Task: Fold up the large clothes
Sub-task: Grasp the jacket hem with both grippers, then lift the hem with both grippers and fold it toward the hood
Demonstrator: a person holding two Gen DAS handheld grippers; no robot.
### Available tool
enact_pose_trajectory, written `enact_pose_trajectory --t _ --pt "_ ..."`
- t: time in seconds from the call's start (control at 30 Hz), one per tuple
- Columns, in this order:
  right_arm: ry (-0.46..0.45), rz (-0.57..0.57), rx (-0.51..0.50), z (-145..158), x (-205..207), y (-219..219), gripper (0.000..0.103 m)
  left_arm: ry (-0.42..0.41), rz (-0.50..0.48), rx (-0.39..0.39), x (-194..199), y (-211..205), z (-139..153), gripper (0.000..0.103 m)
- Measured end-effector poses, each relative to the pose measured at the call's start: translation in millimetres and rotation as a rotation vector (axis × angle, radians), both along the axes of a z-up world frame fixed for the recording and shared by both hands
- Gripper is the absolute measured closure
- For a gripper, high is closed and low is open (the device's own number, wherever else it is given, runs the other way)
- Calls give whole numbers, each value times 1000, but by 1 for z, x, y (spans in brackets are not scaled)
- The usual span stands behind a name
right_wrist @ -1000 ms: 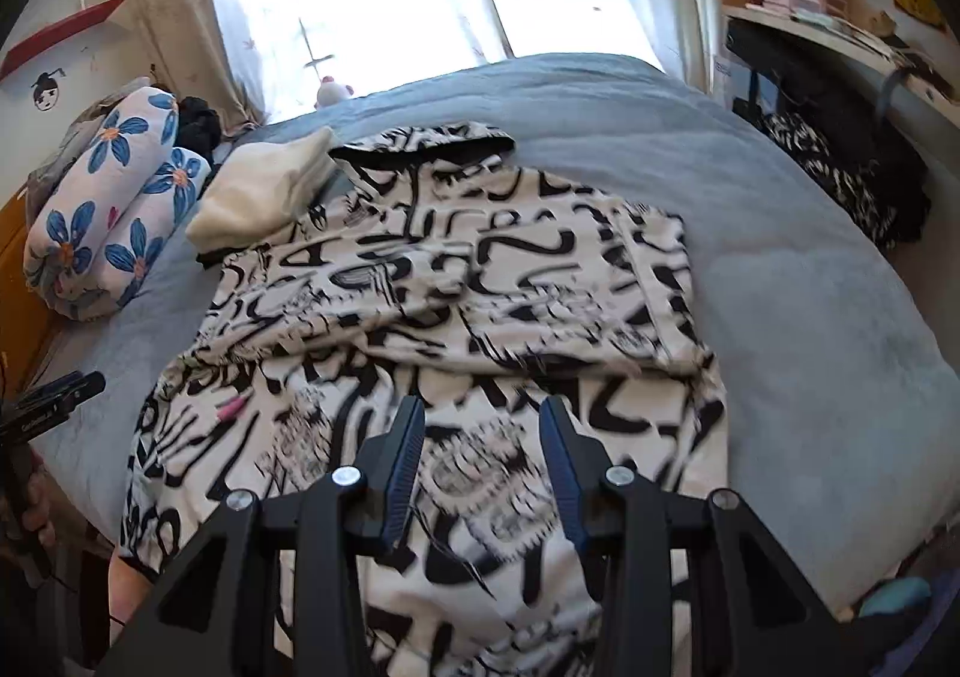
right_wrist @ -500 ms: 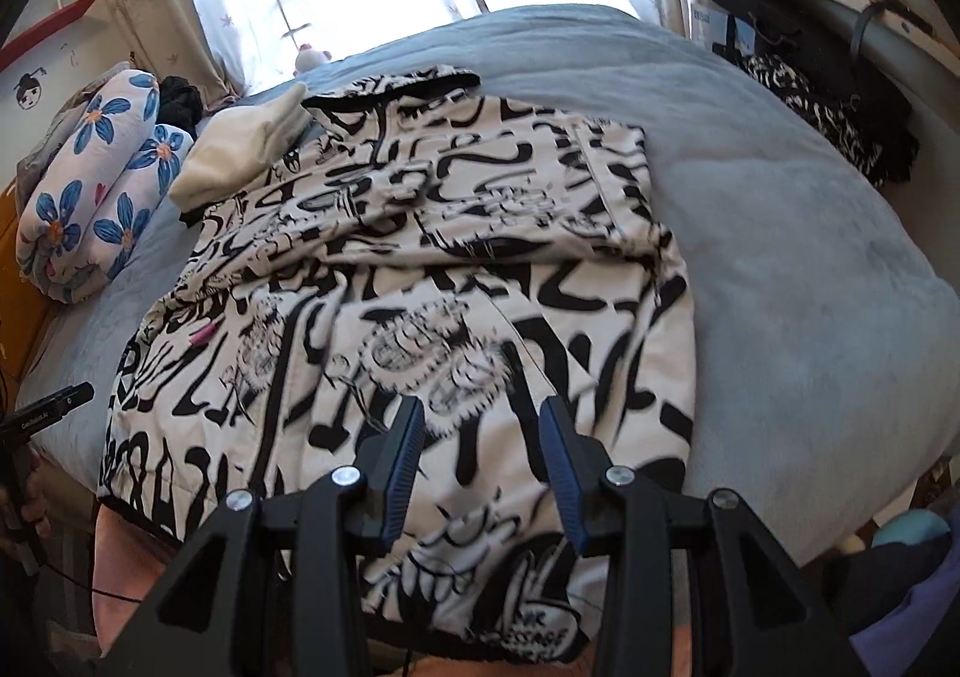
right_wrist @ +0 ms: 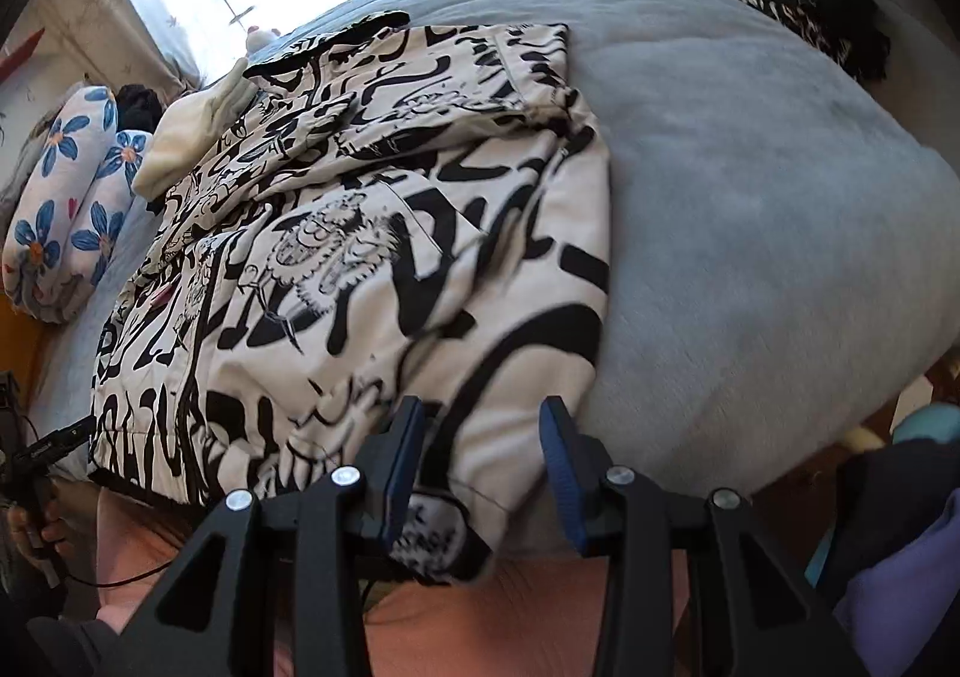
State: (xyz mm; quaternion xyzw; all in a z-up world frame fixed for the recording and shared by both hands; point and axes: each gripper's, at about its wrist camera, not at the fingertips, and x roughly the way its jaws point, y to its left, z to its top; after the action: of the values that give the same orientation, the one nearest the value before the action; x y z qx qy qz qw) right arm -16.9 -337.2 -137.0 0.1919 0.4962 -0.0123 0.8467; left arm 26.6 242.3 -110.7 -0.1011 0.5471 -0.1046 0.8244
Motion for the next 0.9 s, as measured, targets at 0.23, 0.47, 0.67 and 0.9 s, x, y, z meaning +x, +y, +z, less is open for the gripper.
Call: enact_pose_trajectory --t 0.23,0.47,0.67,0.9 --pt "34 -14 93 -11 -10 -11 63 5 -9 -62 0 3 -3 36" --pt "49 33 208 -23 -4 -1 59 14 -18 -145 -3 7 -6 34" --pt "57 78 198 -33 7 8 51 29 -43 -193 0 4 -11 23" --pt "50 81 242 -40 7 3 51 30 -98 -163 0 -7 -19 13"
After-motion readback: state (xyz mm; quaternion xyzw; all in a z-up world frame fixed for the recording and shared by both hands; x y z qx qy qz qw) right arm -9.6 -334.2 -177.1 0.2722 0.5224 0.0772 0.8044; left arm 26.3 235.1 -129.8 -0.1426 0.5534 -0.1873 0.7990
